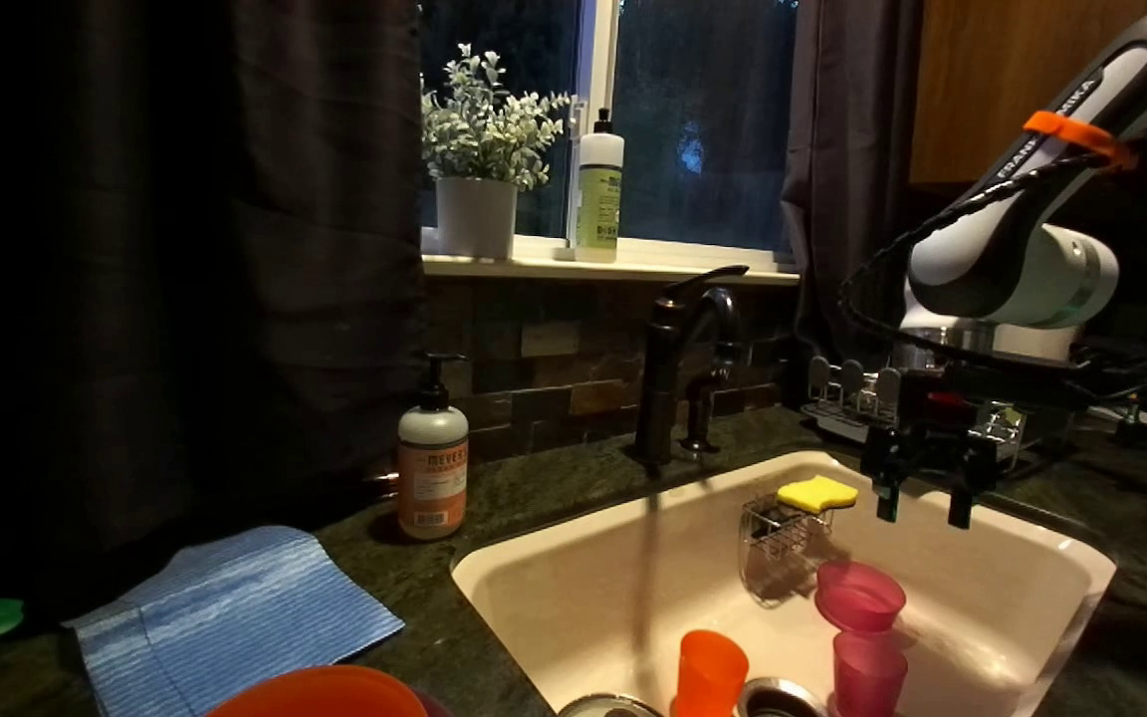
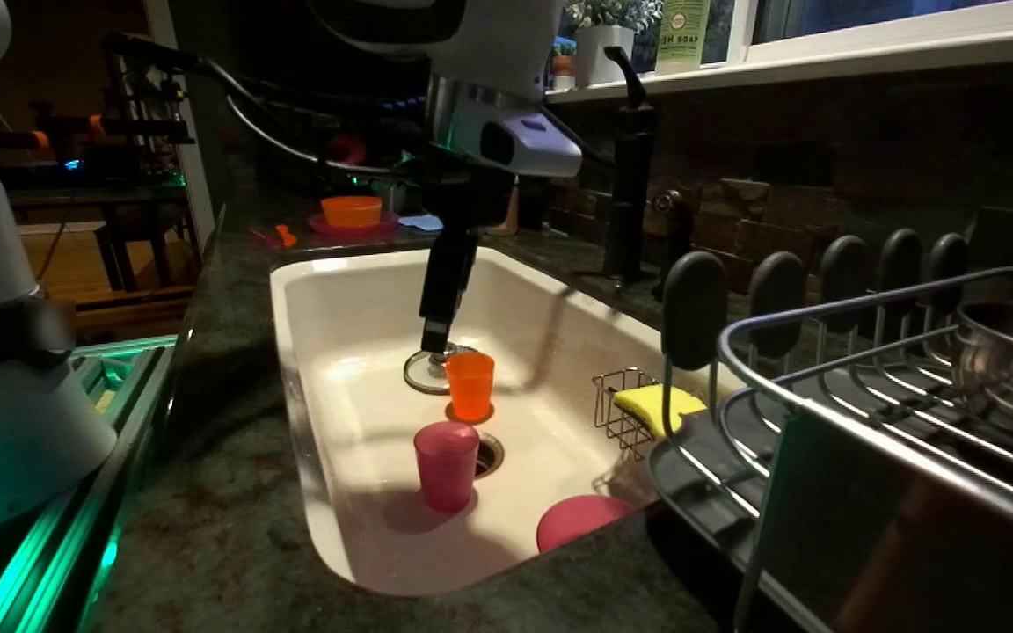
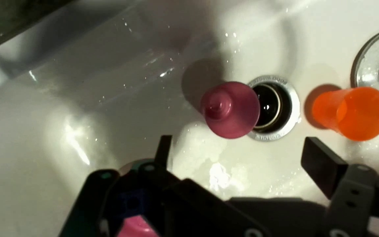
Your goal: Pour the liquid out of the orange cup and into the pink cup.
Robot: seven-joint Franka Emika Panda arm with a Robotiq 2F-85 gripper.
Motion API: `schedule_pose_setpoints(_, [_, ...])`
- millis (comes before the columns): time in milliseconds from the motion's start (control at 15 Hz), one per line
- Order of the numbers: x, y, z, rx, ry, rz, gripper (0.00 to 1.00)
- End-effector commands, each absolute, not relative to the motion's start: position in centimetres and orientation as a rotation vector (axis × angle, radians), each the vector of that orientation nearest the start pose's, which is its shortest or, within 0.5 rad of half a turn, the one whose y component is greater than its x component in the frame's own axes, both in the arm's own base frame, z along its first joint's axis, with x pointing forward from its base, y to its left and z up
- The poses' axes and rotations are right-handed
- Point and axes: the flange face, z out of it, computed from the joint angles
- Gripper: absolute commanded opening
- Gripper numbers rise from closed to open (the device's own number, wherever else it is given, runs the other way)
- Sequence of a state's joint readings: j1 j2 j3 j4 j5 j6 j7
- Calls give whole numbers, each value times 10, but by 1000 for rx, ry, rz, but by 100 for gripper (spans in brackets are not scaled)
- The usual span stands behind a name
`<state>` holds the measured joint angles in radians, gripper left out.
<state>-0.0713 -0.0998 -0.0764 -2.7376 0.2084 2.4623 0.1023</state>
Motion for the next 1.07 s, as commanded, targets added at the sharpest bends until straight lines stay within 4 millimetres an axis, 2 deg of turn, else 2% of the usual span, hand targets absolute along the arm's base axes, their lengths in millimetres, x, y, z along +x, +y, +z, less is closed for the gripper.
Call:
schedule_pose_setpoints(0, [372, -40, 196, -2936, 385, 372, 100])
schedule_pose_setpoints(267, [373, -25, 168, -2968, 17, 330, 100])
schedule_pose_setpoints(600, [379, -14, 151, -2935, -329, 221, 100])
schedule_pose_setpoints(667, [376, -16, 161, -2966, -239, 247, 100])
schedule_pose_setpoints(1000, [377, -16, 160, -2964, -249, 245, 100])
